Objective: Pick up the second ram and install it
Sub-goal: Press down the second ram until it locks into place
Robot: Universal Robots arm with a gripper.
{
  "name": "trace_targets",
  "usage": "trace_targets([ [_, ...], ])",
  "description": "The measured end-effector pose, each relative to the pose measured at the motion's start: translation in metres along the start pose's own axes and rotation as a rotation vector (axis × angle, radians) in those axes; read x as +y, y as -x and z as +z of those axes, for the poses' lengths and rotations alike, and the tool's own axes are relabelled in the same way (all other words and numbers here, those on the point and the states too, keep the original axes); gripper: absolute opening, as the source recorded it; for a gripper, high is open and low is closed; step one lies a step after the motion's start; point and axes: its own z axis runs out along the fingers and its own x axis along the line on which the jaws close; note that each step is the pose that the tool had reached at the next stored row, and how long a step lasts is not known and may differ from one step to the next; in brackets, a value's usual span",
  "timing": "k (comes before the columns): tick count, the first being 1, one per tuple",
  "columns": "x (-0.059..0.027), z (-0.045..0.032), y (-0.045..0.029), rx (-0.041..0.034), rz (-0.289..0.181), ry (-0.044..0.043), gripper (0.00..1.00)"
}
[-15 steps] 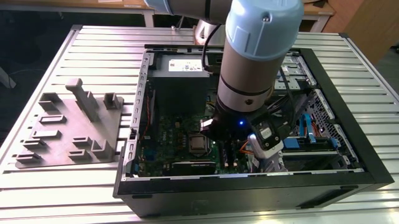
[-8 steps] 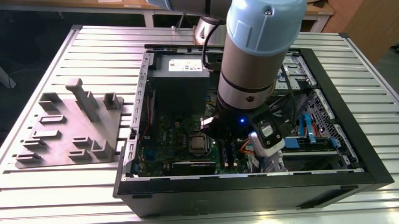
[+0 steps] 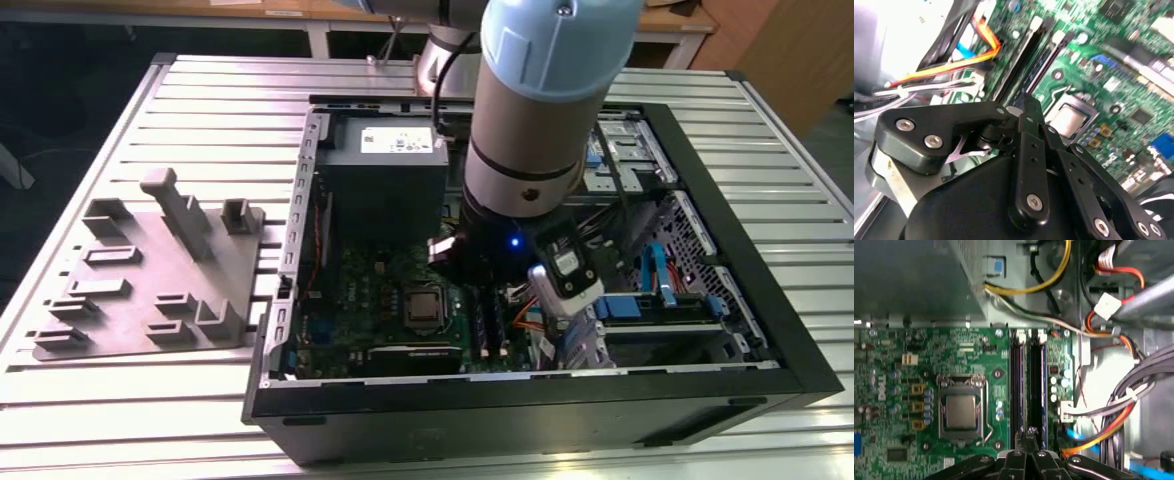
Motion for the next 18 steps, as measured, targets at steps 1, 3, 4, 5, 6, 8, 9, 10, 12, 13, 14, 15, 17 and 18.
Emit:
trace_targets([
  [1, 0.0030, 0.0002, -0.0001, -0.0001, 0.000, 0.0001, 0.10],
  [3, 0.0086, 0.0004, -0.0002, 0.0000, 0.000, 0.0000, 0.10],
  [4, 0.0111, 0.0006, -0.0003, -0.0001, 0.000, 0.0001, 0.10],
  [5, 0.0133, 0.0006, -0.0003, 0.0000, 0.000, 0.0000, 0.10],
  [6, 0.0151, 0.0007, -0.0004, -0.0001, 0.000, 0.0000, 0.10],
  [8, 0.0169, 0.0008, -0.0003, -0.0001, 0.000, 0.0001, 0.10],
  [9, 0.0173, 0.0008, -0.0004, -0.0001, 0.000, 0.0001, 0.10],
  [10, 0.0177, 0.0008, -0.0004, 0.0000, 0.000, 0.0000, 0.10],
  [12, 0.0179, -0.0013, -0.0004, 0.0000, 0.000, -0.0001, 0.10],
  [13, 0.0180, -0.0030, -0.0003, 0.0000, 0.000, -0.0002, 0.10],
  [14, 0.0180, -0.0035, -0.0003, 0.0000, 0.000, 0.0000, 0.10],
  [15, 0.0180, -0.0034, -0.0003, -0.0001, 0.000, 0.0001, 0.10],
  [17, 0.0181, -0.0036, -0.0003, 0.0000, 0.000, 0.0000, 0.10],
  [18, 0.0181, -0.0037, -0.0003, 0.0000, 0.000, 0.0000, 0.10],
])
